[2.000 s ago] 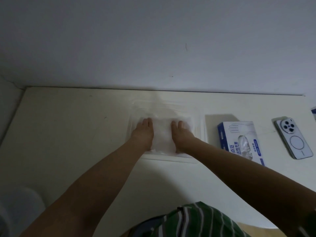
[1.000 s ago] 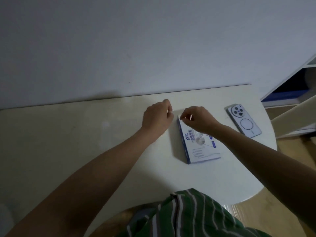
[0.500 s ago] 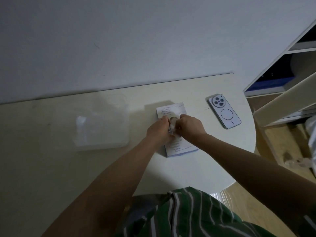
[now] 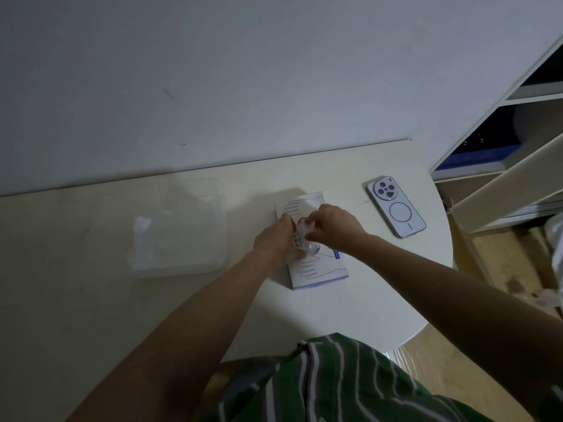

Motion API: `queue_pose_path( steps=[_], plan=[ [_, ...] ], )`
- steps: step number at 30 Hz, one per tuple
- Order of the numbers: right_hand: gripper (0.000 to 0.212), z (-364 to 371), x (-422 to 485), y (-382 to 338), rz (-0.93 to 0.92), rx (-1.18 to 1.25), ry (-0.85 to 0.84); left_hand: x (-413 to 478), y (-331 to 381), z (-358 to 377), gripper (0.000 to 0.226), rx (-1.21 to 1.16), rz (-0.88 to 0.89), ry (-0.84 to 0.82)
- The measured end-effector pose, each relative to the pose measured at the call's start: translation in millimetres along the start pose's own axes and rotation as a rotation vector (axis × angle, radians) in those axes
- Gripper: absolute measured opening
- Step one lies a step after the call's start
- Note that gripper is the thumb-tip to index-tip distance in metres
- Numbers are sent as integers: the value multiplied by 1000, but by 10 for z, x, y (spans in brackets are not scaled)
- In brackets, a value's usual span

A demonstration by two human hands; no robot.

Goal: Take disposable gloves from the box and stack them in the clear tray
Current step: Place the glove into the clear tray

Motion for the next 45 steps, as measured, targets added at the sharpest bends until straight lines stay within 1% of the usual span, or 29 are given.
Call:
queue_pose_path(
  steps=[4, 6, 7, 11, 14, 16, 17, 18, 19, 21, 22, 23, 26, 27, 29, 30, 31, 32, 33, 34, 35, 36, 38, 39, 40, 41, 43, 44, 45],
  plan=[
    [22, 117, -9, -79, 20, -180, 26, -11, 9, -10, 59, -6, 13, 14],
    [20, 140, -3, -106, 16, -187, 38, -10, 15, 5, 62, -18, 18, 3],
    [18, 132, 7, -96, 27, -147, 41, -5, 10, 11, 63, -20, 16, -5],
    [5, 29, 62, -40, 52, 256, 55, 44, -35, 29, 74, 21, -9, -28],
    [8, -133, 57, -26, 7, 572, 69, 90, -13, 70, 89, 46, -9, -44],
    [5, -227, 35, 47, 15, 786, 102, 111, -1, 83, 95, 44, -11, -50],
    [3, -241, 27, 85, 24, 847, 104, 114, -3, 89, 97, 35, -12, -55],
    [10, -222, 15, 118, 40, 855, 84, 111, -2, 85, 100, 18, -14, -53],
    [16, -160, 0, 129, 55, 797, 32, 111, -12, 78, 101, 0, -18, -46],
    [20, -36, -45, 124, 55, 593, -72, 104, -32, 69, 100, -10, -30, -39],
    [28, -27, -57, 115, 38, 584, -77, 104, -35, 77, 97, -2, -35, -45],
    [30, -66, -61, 83, 11, 667, -56, 109, -45, 93, 94, 3, -41, -52],
    [22, -366, -53, 29, -25, 1064, 84, 121, -48, 106, 81, 0, -42, -61],
    [26, -447, -28, 47, -16, 1148, 118, 118, -40, 113, 81, 3, -33, -66],
    [34, -508, 13, 55, -6, 1221, 110, 114, -34, 111, 81, 18, -17, -85],
    [33, -492, 25, 58, -12, 1229, 83, 112, -36, 91, 74, 10, -14, -93],
    [31, -454, 19, 68, -16, 1222, 52, 104, -32, 51, 59, -49, -14, -91],
    [27, -402, 8, 87, -15, 1214, 30, 93, -48, -14, 41, -184, -29, -80],
    [23, -348, -8, 113, -5, 1218, 22, 74, -85, -75, 30, -387, -74, -76],
    [20, -303, -21, 142, 13, 1245, 23, 41, -114, -120, 30, -609, -135, -84],
    [21, -262, -27, 161, 33, 1286, 24, -8, -132, -139, 38, -830, -200, -115],
    [22, -232, -24, 163, 48, 1319, 25, -48, -138, -157, 51, -1007, -243, -155],
    [24, -225, -22, 100, 50, 1335, 34, -67, -102, -203, 85, -1218, -237, -225],
    [25, -234, -23, 53, 44, 1323, 42, -53, -76, -262, 94, -1262, -206, -219],
    [27, -245, -27, 6, 37, 1304, 49, -42, -72, -345, 92, -1270, -181, -170],
    [29, -247, -31, -63, 29, 1284, 49, -38, -93, -449, 79, -1249, -156, -78],
    [32, -234, -51, -210, 9, 1251, 43, -46, -178, -633, 31, -1164, -110, 142],
    [34, -234, -61, -268, 5, 1252, 46, -67, -215, -703, 15, -1145, -95, 230],
    [36, -241, -70, -330, 1, 1276, 50, -89, -270, -755, 12, -1141, -89, 291]
  ],
)
Point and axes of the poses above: each hand's wrist, its own x-axis towards the middle knuckle, its own z-axis out of the palm, y = z × x, the point moved 10 cm from there along x, towards the middle knuckle, and after that the axes turned 3 degrees about y, right-handed, at the moved point
